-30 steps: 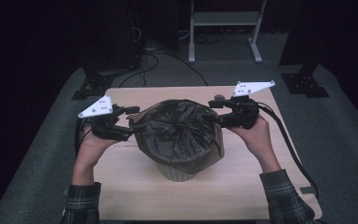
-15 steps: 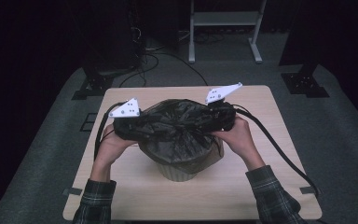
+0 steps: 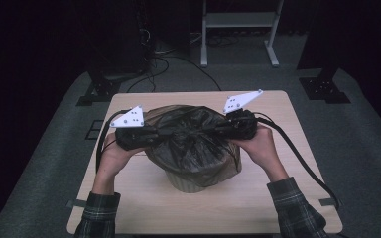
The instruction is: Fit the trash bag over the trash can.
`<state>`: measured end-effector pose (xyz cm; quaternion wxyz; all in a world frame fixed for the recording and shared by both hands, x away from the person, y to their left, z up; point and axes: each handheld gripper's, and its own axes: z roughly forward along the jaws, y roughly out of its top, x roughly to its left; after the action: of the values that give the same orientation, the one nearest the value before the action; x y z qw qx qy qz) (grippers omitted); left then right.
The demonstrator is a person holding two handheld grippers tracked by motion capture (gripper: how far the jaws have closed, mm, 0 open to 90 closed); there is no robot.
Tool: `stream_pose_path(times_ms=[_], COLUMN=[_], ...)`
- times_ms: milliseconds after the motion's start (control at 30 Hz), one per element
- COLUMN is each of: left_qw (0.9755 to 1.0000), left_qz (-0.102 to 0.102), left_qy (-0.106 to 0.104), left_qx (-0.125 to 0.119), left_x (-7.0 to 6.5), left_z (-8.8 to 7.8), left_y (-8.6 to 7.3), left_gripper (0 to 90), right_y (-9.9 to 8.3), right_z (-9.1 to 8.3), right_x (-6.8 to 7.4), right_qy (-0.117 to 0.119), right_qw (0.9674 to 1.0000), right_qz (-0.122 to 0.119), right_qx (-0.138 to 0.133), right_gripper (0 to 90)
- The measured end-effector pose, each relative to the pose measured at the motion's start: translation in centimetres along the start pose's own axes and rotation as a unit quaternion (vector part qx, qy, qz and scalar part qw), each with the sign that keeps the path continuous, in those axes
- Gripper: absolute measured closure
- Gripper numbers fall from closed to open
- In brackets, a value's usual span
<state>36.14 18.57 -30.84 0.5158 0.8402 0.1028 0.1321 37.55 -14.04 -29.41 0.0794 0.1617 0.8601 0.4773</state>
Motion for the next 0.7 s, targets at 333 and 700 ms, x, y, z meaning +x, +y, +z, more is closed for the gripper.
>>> stream_pose_path(times_ms=[333,700], left_qw=[0.9992,0.9982], left_qz=[-0.019,-0.030], left_qy=[0.036,0.048], left_qx=[0.003,-0.021], left_x=[0.9,1.0], left_z=[-3.5,-4.4], left_y=[-1.8,-1.7], left_gripper=[89.6,56.2], right_y=[-1.8,-2.9], right_z=[-3.1,-4.6], right_x=[-0.9,-1.2], right_qy=[-0.019,-0.038], right_qw=[0.9995,0.9976], right_qz=[0.016,0.028], right_qx=[-0.022,-0.050], right_gripper=[89.5,60.9])
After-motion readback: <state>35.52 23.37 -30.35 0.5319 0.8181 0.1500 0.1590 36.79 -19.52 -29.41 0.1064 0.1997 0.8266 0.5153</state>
